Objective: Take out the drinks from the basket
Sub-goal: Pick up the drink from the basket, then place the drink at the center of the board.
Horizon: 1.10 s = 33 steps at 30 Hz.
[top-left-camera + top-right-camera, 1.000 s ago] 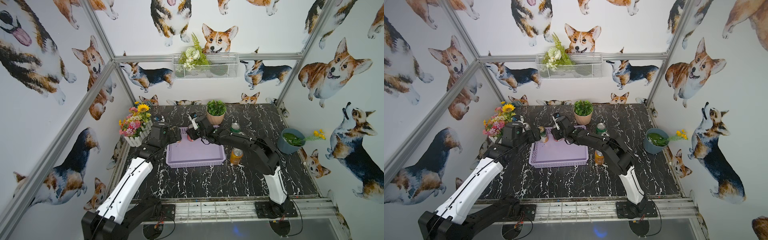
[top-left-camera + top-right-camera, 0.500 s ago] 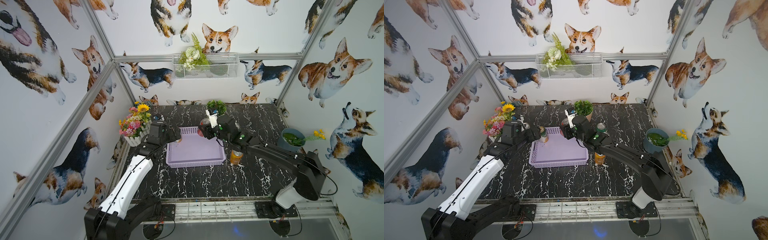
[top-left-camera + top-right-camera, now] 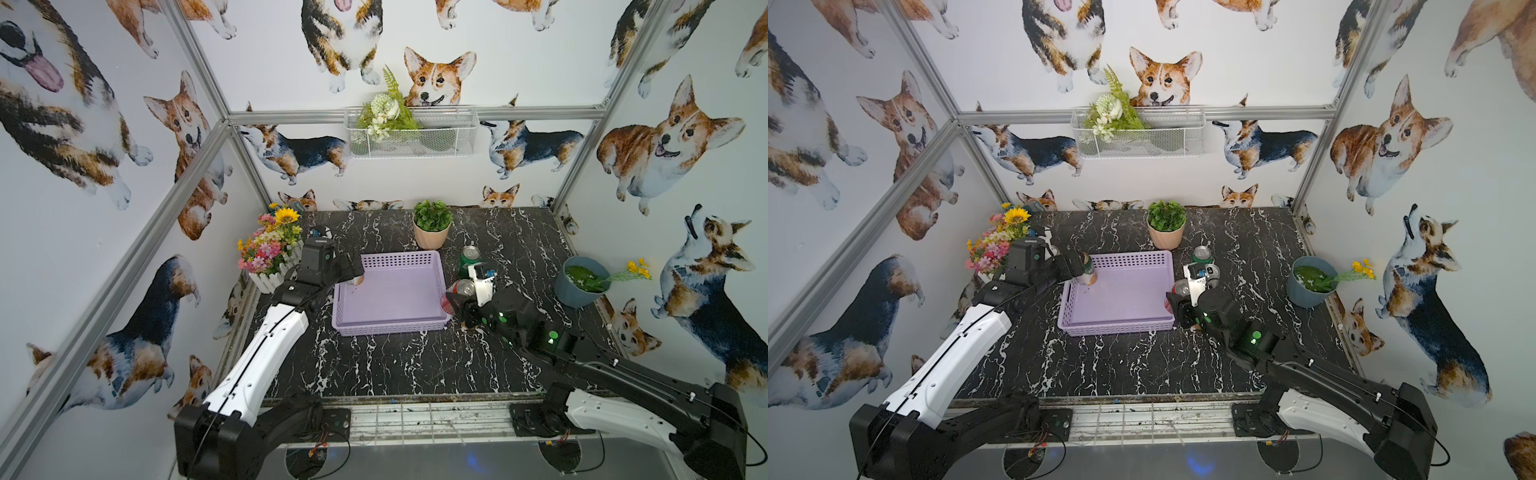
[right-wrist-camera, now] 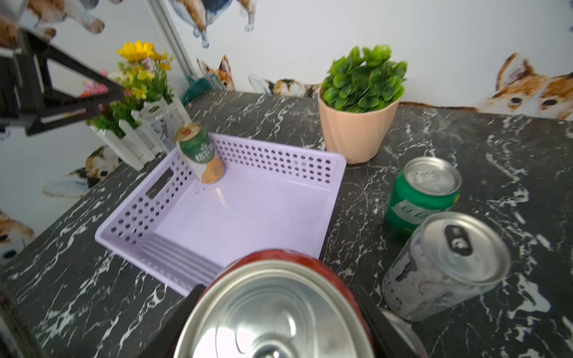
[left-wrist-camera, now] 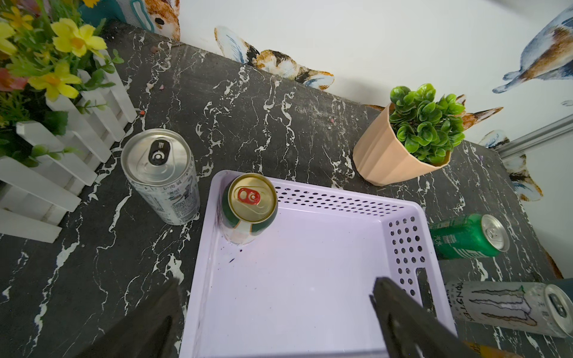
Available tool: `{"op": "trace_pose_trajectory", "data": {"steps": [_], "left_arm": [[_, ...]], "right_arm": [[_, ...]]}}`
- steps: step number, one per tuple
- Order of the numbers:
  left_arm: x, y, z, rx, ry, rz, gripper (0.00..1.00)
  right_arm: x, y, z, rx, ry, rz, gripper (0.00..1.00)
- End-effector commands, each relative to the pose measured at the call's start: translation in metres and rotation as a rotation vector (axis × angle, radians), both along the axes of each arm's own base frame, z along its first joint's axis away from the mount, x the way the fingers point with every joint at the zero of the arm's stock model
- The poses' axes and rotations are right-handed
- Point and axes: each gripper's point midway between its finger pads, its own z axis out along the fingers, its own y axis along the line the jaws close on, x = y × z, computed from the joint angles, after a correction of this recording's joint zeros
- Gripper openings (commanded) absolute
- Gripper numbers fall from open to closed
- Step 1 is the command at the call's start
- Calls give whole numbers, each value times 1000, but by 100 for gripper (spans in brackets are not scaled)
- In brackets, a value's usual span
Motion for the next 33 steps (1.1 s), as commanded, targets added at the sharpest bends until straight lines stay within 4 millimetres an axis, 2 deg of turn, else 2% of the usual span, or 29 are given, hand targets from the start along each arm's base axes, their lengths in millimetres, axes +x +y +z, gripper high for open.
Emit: {"op": "trace_pose_trajectory", "data": {"steps": [1, 5, 11, 13, 15, 22, 23, 25, 33], "left_arm": [[5, -5, 5, -7, -23, -28, 100], [6, -8, 1, -12, -15, -45, 100], [10, -12, -6, -18, 2, -65, 100], [10, -13, -6, -18, 6, -68, 100], [10, -14, -5, -19, 5, -72, 100], [13, -18, -5, -39, 9, -84, 100], [13, -19, -5, -41, 10, -86, 100], [14, -19, -5, -42, 10, -88, 100], [16, -23, -10, -32, 28, -114, 100]], "right_arm": [[-10, -6, -21, 3, 34, -35, 0], [-28, -13, -55, -17, 90, -40, 0], [-35, -18, -83, -110, 119, -66, 0], [-36, -19, -79, -115, 107, -92, 0], [-36, -18, -68, -89, 73, -96, 0], [-28, -7, 6, 20, -50, -80, 0], [-27, -6, 12, 19, -49, -81, 0], [-28, -1, 11, 2, -23, -63, 0], [-50, 7, -30, -72, 151, 37, 0]]}}
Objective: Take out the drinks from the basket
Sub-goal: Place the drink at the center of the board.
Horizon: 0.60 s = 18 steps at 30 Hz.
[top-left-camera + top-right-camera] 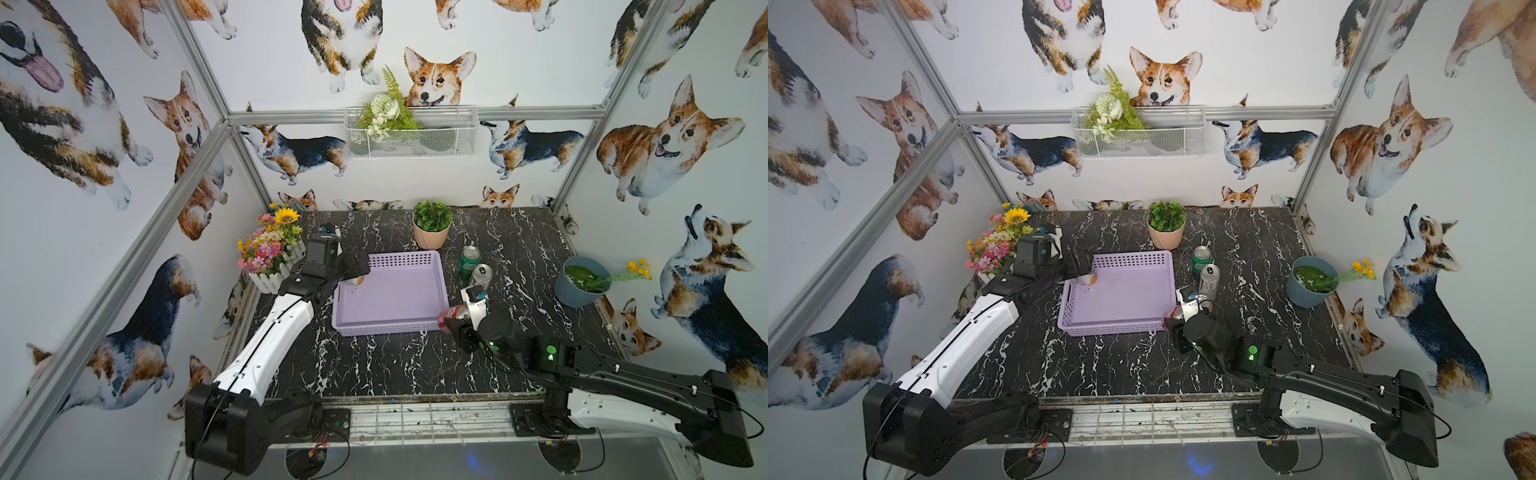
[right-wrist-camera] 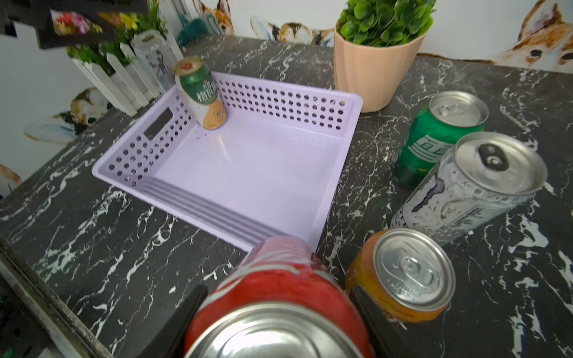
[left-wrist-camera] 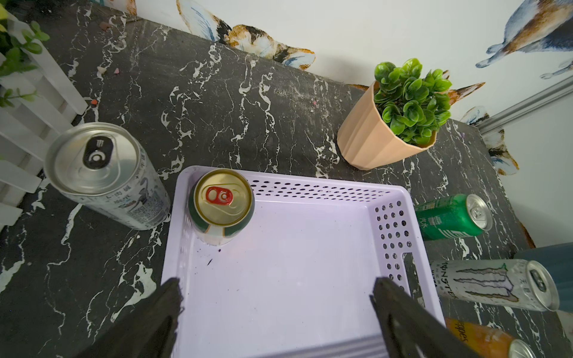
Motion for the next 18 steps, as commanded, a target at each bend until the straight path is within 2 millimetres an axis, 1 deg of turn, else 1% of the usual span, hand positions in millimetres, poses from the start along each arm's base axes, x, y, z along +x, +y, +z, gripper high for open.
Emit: {"op": "trace_pose_trajectory", "data": {"steps": [1, 4, 7, 9, 13, 16, 17, 18], "left_arm": [[2, -4, 3, 3, -11, -28, 100], [4, -7, 0, -1, -7, -39, 100], [5, -11, -4, -12, 0, -49, 100], [6, -11, -7, -11, 5, -49, 100], [5, -8, -11, 6, 7, -37, 100], [5, -7, -16, 21, 22, -33, 100], [5, -6, -18, 25, 25, -30, 100], [5, -6, -19, 27, 28, -29, 100]], "right_arm": [[-11, 3, -7, 23, 67, 34, 0], [-14, -1, -21, 4, 85, 36, 0], [-8, -2, -42, -32, 90, -2, 0], [-4, 0, -52, -46, 92, -21, 0], [6, -4, -61, -95, 62, -73, 0], [8, -4, -70, -117, 69, -81, 0], [8, -3, -72, -124, 74, -80, 1], [8, -3, -75, -133, 81, -78, 6]]}}
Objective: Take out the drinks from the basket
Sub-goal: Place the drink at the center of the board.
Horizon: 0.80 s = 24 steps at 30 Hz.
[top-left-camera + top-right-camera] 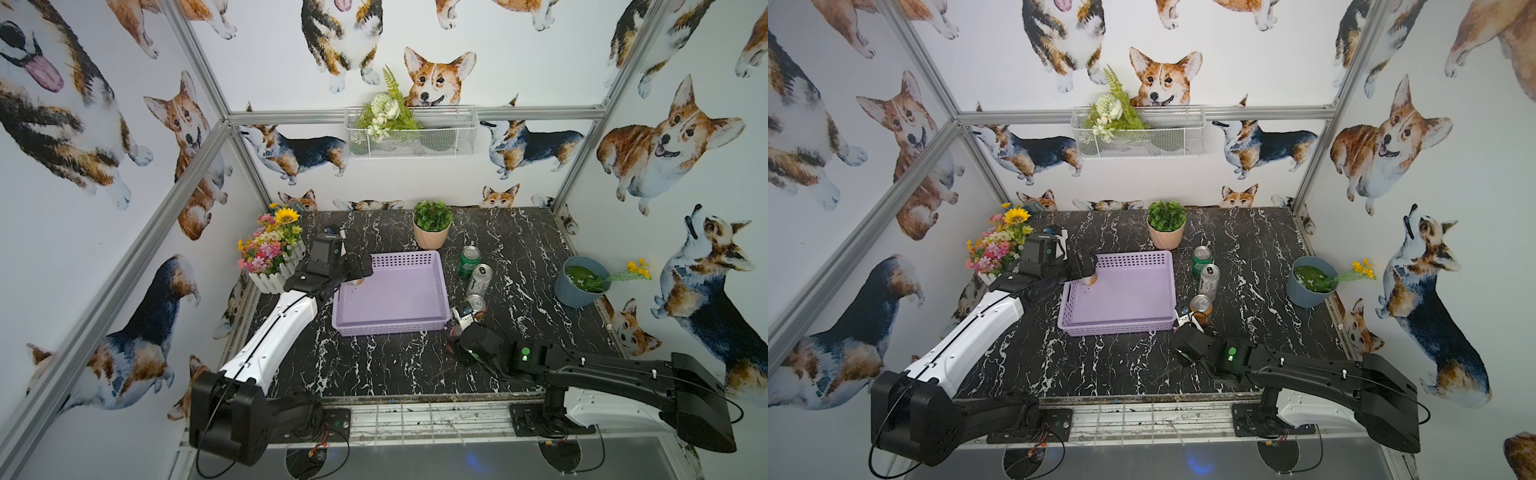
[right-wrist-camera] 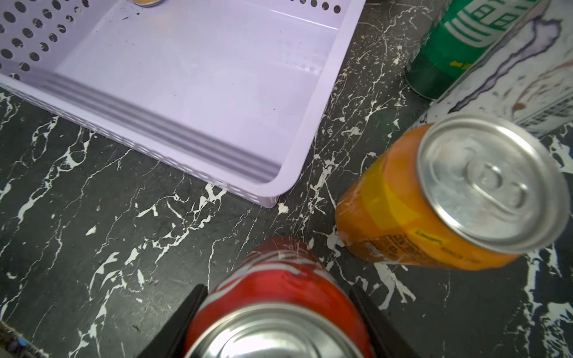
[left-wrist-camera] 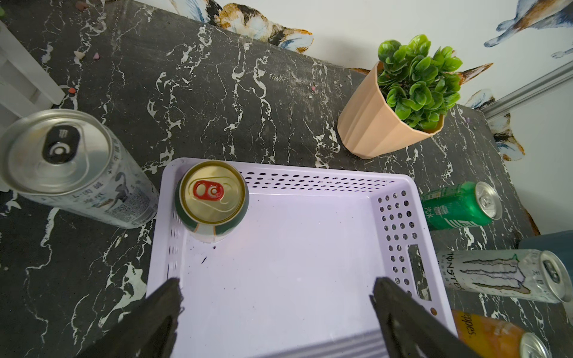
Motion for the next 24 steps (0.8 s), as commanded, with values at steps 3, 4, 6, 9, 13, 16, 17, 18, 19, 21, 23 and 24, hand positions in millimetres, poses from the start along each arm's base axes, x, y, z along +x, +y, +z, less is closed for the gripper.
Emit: {"op": "trace_pose_trajectory", "data": {"steps": [3, 4, 6, 9, 13, 16, 17, 18, 19, 21, 23, 24], "left_arm": [[2, 3, -4, 26, -6, 5, 100], [2, 3, -3, 27, -7, 5, 100], [3, 3, -3, 30, -4, 3, 100], [3, 2, -4, 33, 0, 1, 100], [3, 2, -4, 32, 0, 0, 100], [5, 1, -2, 31, -3, -1, 100], [5, 1, -2, 30, -3, -2, 100], [5, 1, -1, 30, -3, -2, 100], [5, 0, 0, 29, -6, -4, 100], [5, 0, 0, 27, -6, -7, 100], [6, -3, 0, 24, -5, -16, 100], [6, -5, -3, 30, 1, -17, 100]], "right_arm": [[10, 9, 7, 50, -42, -35, 22], [10, 9, 7, 52, -39, -31, 24], [9, 10, 6, 52, -29, -19, 27], [8, 9, -5, 19, 3, -15, 45], [10, 9, 0, 29, -10, -16, 80], [12, 9, 5, 33, -24, -20, 99], [13, 9, 6, 33, -29, -23, 100], [14, 8, 8, 30, -35, -32, 100], [16, 8, 11, 27, -43, -36, 100], [18, 8, 30, 69, -81, -39, 100], [20, 8, 46, 91, -111, -41, 100], [22, 9, 56, 106, -128, -42, 100]]}}
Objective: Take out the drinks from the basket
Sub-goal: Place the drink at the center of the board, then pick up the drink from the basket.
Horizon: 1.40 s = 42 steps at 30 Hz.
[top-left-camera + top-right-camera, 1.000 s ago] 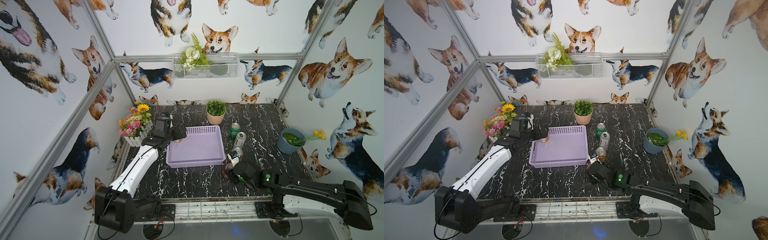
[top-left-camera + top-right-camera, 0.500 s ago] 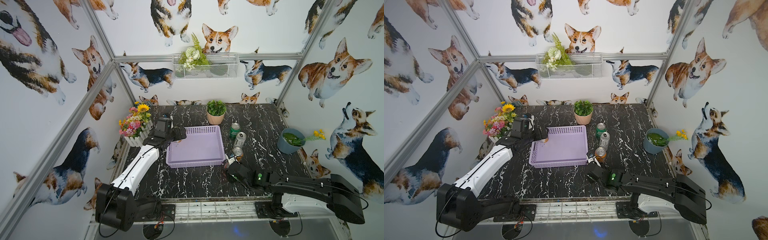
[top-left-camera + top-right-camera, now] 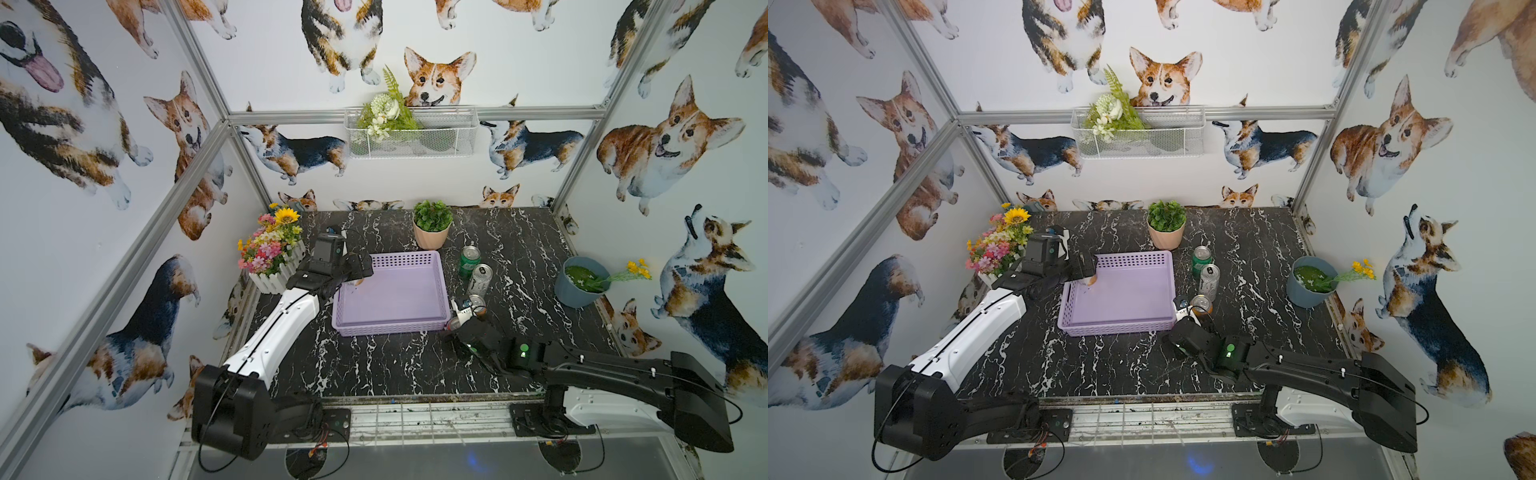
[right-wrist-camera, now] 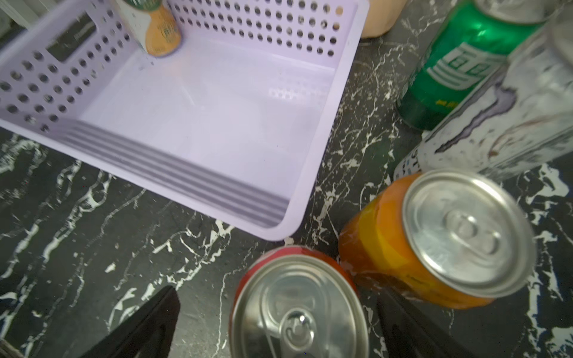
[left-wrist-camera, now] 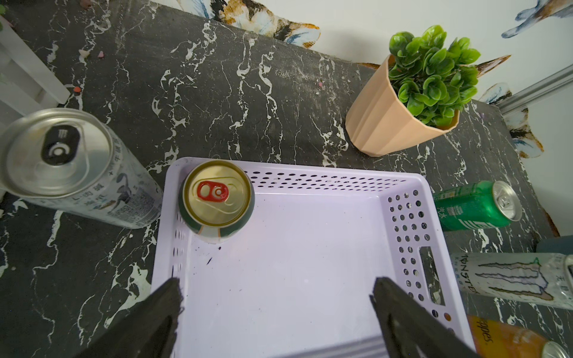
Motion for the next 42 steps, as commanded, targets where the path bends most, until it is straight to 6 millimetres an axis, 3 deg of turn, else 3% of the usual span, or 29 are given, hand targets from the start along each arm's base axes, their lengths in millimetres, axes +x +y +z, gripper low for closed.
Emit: {"op": "trace_pose_trajectory", "data": {"steps": [1, 6, 10, 14, 20, 28, 33, 41, 42], "left_arm": [[3, -4, -1, 12, 0, -9, 99], [11, -14, -15, 179, 48, 25, 93], [14, 9, -26, 245, 91, 145, 94], [10, 18, -30, 191, 80, 174, 100], [20, 19, -61, 218, 152, 173, 100], [42, 22, -62, 193, 101, 213, 93], [45, 25, -74, 219, 127, 224, 91], [58, 16, -73, 193, 110, 204, 83], [59, 17, -86, 210, 141, 206, 83]], "right_arm": [[6, -1, 28, 22, -64, -10, 100], [17, 2, 70, 76, -136, -21, 100], [23, 3, 86, 105, -164, -27, 100], [24, -2, 86, 109, -170, -42, 100], [25, -3, 91, 125, -180, -38, 100], [26, -8, 94, 129, -192, -47, 100], [27, -13, 94, 135, -193, -54, 100], [26, -16, 92, 139, -188, -63, 100], [26, -17, 92, 141, -189, -64, 100]]}}
